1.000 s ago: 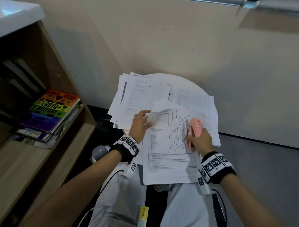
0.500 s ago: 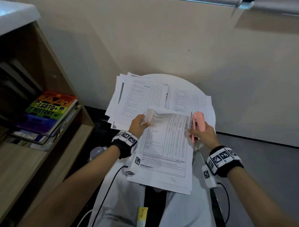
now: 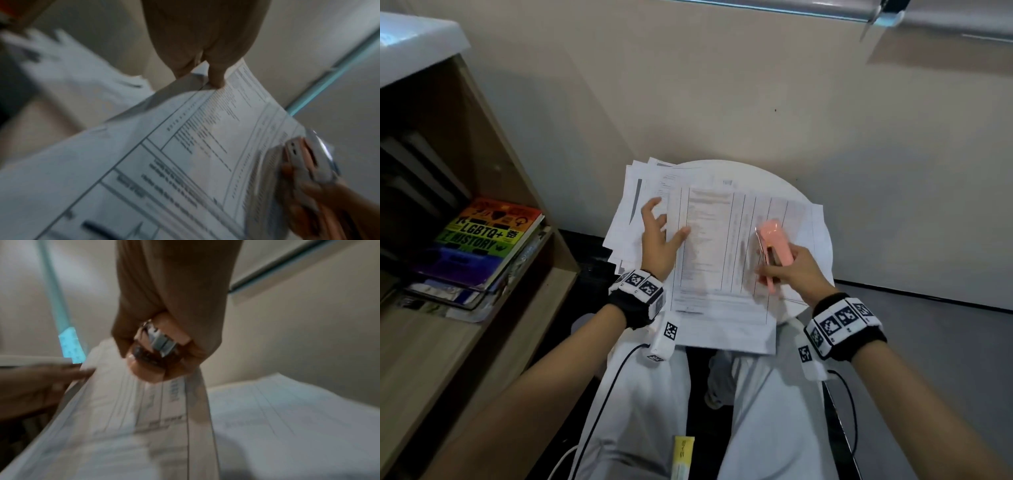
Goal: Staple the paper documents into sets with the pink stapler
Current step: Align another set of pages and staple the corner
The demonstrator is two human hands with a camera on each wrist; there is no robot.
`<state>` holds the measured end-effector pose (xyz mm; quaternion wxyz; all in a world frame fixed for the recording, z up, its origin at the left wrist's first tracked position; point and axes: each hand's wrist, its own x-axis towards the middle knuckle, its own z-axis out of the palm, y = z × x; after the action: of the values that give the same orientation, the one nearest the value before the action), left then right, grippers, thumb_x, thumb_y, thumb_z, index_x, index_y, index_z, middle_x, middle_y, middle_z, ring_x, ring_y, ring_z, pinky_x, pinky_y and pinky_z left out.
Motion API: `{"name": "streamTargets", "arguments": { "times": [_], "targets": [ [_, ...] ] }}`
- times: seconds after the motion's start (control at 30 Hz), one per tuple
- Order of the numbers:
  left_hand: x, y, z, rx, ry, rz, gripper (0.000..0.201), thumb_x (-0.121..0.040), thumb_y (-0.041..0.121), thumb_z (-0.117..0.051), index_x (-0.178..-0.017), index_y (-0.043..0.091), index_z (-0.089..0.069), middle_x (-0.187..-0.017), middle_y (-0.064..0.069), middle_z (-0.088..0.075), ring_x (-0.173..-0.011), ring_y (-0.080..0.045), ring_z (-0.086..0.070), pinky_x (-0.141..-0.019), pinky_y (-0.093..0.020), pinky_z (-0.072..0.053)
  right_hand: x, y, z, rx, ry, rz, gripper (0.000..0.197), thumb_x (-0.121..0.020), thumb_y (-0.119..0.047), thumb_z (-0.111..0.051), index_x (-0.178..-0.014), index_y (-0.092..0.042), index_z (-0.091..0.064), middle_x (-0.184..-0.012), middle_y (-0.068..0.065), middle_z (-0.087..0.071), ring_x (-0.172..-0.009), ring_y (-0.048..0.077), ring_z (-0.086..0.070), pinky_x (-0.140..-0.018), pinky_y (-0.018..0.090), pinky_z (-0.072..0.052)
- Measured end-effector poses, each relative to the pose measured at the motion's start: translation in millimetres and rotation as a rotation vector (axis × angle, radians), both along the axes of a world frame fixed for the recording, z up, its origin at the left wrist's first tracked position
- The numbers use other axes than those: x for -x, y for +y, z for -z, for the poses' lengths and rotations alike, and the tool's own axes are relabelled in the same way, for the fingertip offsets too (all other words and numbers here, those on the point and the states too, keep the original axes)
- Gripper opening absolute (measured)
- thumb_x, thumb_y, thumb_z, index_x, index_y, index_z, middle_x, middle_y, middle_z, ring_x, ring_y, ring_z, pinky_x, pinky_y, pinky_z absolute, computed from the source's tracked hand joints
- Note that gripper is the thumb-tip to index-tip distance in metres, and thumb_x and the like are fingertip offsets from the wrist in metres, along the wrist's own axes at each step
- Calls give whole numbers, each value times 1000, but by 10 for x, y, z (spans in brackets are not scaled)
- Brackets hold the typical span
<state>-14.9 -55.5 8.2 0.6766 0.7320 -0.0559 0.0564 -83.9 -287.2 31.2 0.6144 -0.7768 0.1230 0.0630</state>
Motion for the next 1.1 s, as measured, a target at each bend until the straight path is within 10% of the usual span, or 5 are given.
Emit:
{"name": "streamTargets", "arguments": {
  "times": [0.2, 0.4, 0.63, 0.8, 1.1],
  "targets": [
    [18, -48, -762, -104, -470, -168, 15, -99, 17, -46, -110, 7, -45, -100, 3, -56, -93, -19, -58, -86, -41, -51, -54, 240, -465, 85, -466, 128, 38, -69, 3, -80, -93, -18, -60, -94, 2, -62, -71, -7, -62, -63, 7, -48],
    [-31, -33, -507, -44, -323, -29, 21, -98, 24, -47, -117, 22, -38, -112, -4, -56, -105, -20, -57, -95, -46, -49, -62, 163, -352, 54, -355, 78, 47, -68, 3, -81, -103, -15, -54, -84, -3, -57, -60, -11, -58, -57, 7, -45],
    [-127, -108, -663, 12, -227, 68, 19, -96, 37, -49, -107, 25, -39, -112, -9, -57, -105, -22, -59, -95, -45, -50, -238, 142, -474, 27, -363, 98, 45, -67, -1, -83, -104, -12, -59, -90, -1, -64, -76, 4, -64, -68, 16, -53],
    [-185, -115, -641, 49, -178, 29, 27, -100, 34, -39, -127, 30, -34, -127, 13, -49, -113, 15, -48, -96, -6, -37, -306, 140, -455, 31, -359, 82, 52, -69, -2, -82, -113, -10, -56, -91, -4, -63, -77, 1, -64, -69, 16, -53],
    [-242, -1, -613, -69, -237, -35, 26, -101, 27, -40, -121, 12, -46, -115, 6, -63, -106, -2, -61, -95, -30, -50, -361, 148, -666, -84, -380, 276, 58, -70, -9, -78, -119, 1, -47, -99, 14, -60, -76, 21, -62, -59, 35, -55]
  ]
}}
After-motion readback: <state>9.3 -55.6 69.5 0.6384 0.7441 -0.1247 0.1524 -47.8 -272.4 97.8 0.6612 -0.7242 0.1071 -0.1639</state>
